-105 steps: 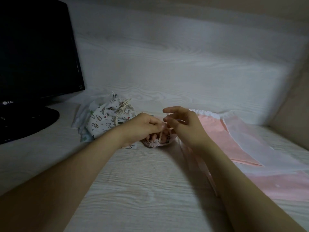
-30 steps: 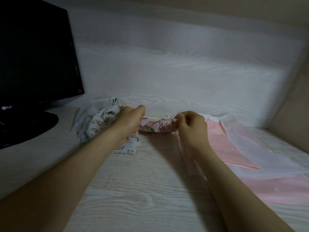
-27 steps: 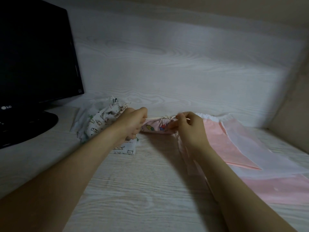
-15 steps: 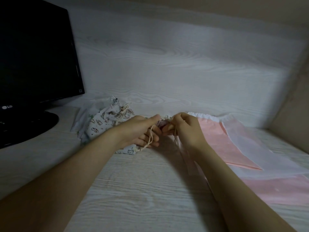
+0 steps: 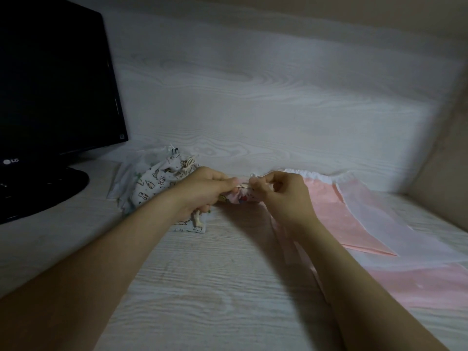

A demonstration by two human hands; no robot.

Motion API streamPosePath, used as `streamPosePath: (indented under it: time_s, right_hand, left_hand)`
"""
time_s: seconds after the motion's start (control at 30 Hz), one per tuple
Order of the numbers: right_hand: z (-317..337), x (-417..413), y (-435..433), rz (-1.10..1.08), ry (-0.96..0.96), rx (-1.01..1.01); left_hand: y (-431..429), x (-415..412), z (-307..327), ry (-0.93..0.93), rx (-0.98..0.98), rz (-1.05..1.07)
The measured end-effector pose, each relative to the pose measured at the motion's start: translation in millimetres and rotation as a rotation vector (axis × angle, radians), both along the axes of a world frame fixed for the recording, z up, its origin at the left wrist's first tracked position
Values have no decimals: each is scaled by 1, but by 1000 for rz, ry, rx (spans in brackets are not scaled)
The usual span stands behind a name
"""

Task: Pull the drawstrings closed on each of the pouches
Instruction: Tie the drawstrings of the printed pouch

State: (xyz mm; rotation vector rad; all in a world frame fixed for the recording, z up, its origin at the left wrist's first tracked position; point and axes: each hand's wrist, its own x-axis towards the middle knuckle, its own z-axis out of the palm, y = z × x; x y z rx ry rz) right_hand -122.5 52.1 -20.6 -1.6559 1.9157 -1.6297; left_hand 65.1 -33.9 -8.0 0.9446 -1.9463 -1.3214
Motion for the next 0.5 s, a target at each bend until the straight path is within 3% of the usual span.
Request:
streamPosePath:
  time_s: [0.2, 0.33, 0.4, 0.5]
  right_hand:
    - [-3, -6, -9, -34, -113, -9]
    - [1, -2, -3, -140, 74, -14]
    - [4, 3, 2, -151, 96, -18]
    - [4, 8, 2, -134, -36, 3]
  left_hand:
    - [-3, 3, 5, -91, -126, 11]
    - [-1, 0, 4, -146, -140, -16]
    - [-2, -2, 1, -84, -50, -43]
    - [-2, -10, 1, 140, 89, -22]
